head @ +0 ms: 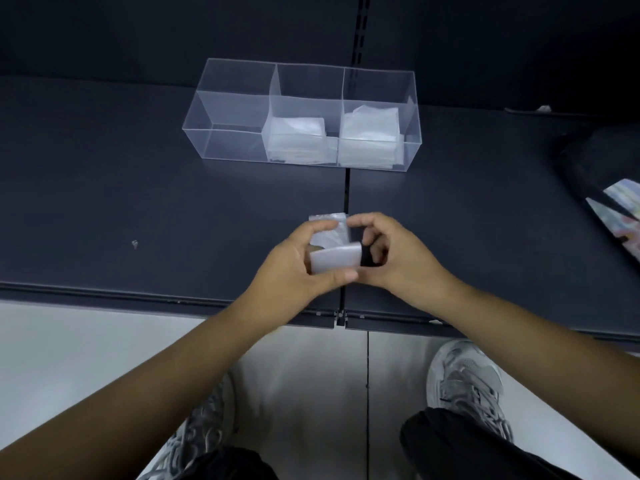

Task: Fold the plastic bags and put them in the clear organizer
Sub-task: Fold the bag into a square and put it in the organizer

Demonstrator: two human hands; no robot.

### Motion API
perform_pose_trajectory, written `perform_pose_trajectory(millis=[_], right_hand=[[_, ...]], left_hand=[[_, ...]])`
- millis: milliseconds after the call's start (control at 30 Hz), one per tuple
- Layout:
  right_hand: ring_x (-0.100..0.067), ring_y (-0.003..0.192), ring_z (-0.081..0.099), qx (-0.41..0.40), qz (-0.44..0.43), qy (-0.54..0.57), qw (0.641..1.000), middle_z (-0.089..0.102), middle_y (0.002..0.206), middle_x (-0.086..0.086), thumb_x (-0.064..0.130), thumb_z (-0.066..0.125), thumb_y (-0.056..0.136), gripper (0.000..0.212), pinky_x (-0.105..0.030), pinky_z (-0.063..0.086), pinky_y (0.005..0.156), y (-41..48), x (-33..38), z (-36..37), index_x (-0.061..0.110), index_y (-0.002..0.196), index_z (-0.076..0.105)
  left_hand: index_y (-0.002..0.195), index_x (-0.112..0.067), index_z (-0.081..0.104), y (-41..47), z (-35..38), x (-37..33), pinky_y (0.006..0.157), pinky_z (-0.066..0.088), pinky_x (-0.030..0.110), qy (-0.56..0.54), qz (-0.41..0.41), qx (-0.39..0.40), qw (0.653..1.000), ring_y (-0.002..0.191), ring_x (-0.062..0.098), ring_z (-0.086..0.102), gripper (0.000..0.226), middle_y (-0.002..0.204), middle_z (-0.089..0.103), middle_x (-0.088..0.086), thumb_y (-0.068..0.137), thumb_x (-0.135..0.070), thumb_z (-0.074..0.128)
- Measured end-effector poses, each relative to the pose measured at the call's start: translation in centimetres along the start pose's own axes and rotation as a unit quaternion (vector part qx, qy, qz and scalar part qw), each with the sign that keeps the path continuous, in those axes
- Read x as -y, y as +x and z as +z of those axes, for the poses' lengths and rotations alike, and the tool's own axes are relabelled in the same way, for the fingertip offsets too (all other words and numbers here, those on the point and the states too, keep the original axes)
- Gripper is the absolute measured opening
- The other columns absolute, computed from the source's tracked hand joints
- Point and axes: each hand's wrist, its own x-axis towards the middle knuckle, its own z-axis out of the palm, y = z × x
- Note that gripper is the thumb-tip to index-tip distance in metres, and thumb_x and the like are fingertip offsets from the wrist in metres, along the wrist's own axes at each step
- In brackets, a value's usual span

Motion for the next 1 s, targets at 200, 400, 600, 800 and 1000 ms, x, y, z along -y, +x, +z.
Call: perform_pose_trajectory(millis=[200, 400, 600, 800, 1000], right_hand=[[-0.007, 0.097, 0.060, 0.013, -0.098, -0.009, 0.995, 0.062, 0.098, 0.010, 0.013, 0.077, 0.078, 0.014, -0.020, 0.043, 0.089, -2.7, 0.0, -0.1, 0.024, 0.078, 0.069], [-0.009, 0.075, 0.066, 0.007, -0.072, 0.007, 0.997, 0.070, 0.081, 0.002, 0.014, 0.068, 0.087, 0.008, -0.031, 0.054, 0.077, -2.0, 0.4, 0.0, 0.018, 0.084, 0.063], [-0.005, 0.070, 0.061, -0.015, -0.070, -0.041, 0.997, 0.068, 0.079, 0.004, 0.017, 0.069, 0.087, 0.005, -0.022, 0.050, 0.071, 2.4, 1.3, -0.2, 0.016, 0.082, 0.066], [-0.001, 0.064, 0.050, -0.002, -0.051, -0.129, 0.990, 0.060, 0.077, 0.010, 0.020, 0.068, 0.087, 0.007, -0.011, 0.038, 0.062, 5.6, 0.8, -0.2, 0.018, 0.081, 0.068], [-0.002, 0.064, 0.052, -0.012, -0.044, -0.163, 0.986, 0.063, 0.074, 0.008, 0.022, 0.069, 0.086, 0.007, -0.018, 0.041, 0.062, 6.5, 0.7, 0.5, 0.016, 0.082, 0.070]], left_hand=[[0.113, -0.027, 0.049, -1.5, 0.8, 1.1, 0.079, 0.054, 0.023, 0.019, 0.009, 0.040, 0.999, 0.086, 0.009, 0.070, 0.048, 0.093, 0.075, -0.008, 0.077, -0.013, 0.079], [0.110, -0.032, 0.054, -1.4, 0.7, 1.4, 0.076, 0.055, 0.024, 0.028, 0.017, -0.006, 0.999, 0.082, 0.013, 0.070, 0.044, 0.088, 0.073, -0.007, 0.078, -0.013, 0.078], [0.131, -0.027, 0.037, 0.5, 0.4, 0.9, 0.079, 0.053, 0.020, -0.032, -0.022, -0.065, 0.997, 0.094, 0.006, 0.068, 0.064, 0.107, 0.069, -0.005, 0.081, -0.011, 0.074], [0.150, -0.023, 0.014, 1.7, 0.2, 1.1, 0.080, 0.056, 0.026, -0.016, -0.052, -0.092, 0.994, 0.097, 0.011, 0.064, 0.082, 0.099, 0.066, 0.000, 0.088, -0.013, 0.067], [0.152, -0.016, 0.011, 2.4, 0.0, 0.8, 0.083, 0.052, 0.021, 0.046, -0.063, -0.115, 0.990, 0.088, 0.020, 0.065, 0.082, 0.095, 0.065, 0.012, 0.090, -0.011, 0.064]])
